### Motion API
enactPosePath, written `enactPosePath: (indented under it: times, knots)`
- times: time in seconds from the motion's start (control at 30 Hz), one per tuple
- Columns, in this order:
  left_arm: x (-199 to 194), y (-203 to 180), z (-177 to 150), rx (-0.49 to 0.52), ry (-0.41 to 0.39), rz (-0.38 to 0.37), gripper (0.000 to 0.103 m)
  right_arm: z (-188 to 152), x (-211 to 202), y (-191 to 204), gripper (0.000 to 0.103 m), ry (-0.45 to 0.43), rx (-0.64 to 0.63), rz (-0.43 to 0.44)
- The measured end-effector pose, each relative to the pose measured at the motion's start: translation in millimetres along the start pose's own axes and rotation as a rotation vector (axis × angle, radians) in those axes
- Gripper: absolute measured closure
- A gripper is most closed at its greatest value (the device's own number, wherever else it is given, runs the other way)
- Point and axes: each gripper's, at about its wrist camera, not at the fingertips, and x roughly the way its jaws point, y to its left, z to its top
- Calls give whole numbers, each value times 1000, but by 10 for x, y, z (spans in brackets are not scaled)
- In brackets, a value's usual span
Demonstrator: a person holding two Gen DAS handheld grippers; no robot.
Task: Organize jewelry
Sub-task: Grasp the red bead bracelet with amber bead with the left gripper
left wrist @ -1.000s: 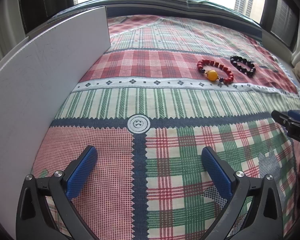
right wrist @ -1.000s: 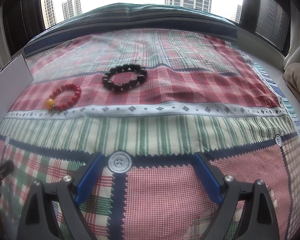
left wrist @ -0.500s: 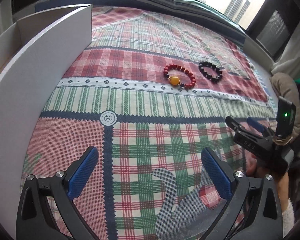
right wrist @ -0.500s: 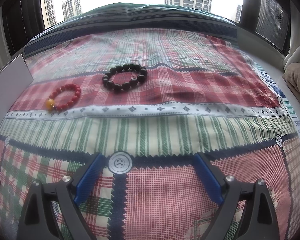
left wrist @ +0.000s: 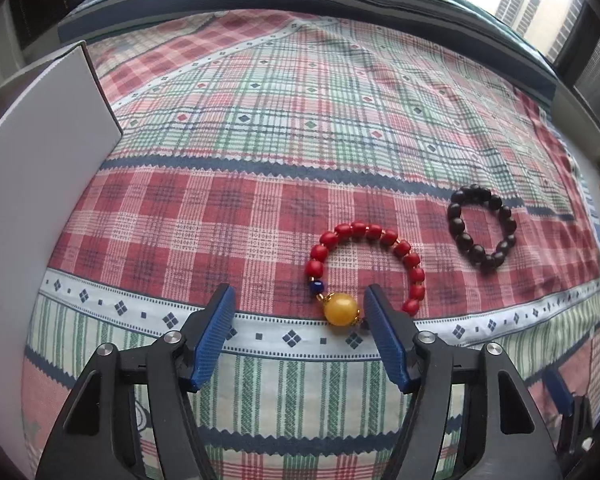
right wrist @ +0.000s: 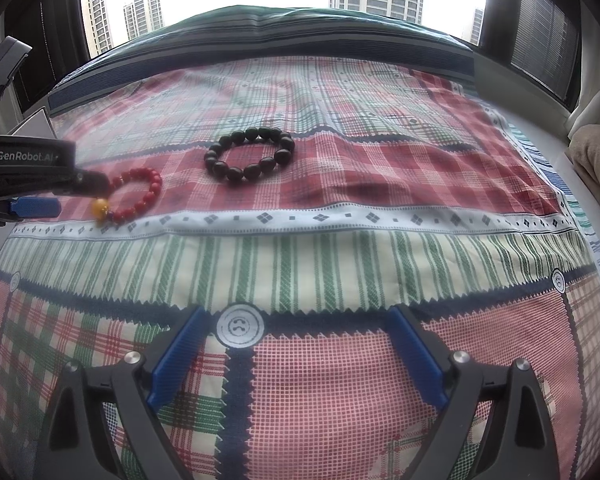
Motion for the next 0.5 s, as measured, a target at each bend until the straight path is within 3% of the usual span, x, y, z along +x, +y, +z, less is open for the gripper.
enactPosePath:
  times: [0.03, 0.07, 0.23, 0.5]
  knots:
    - [-13, -18, -30, 19, -26, 26, 59, -1, 1, -1, 9, 0, 1, 1]
    - [-24, -28, -55, 40, -44, 35, 88, -2, 1, -2, 9, 0, 1, 1]
    - [-158, 161, -216, 98, -31, -29, 87, 2, 1, 1, 9, 1, 1, 0]
    - [-579, 721, -776, 155, 13, -95, 86, 1, 2, -1, 9, 1, 1, 0]
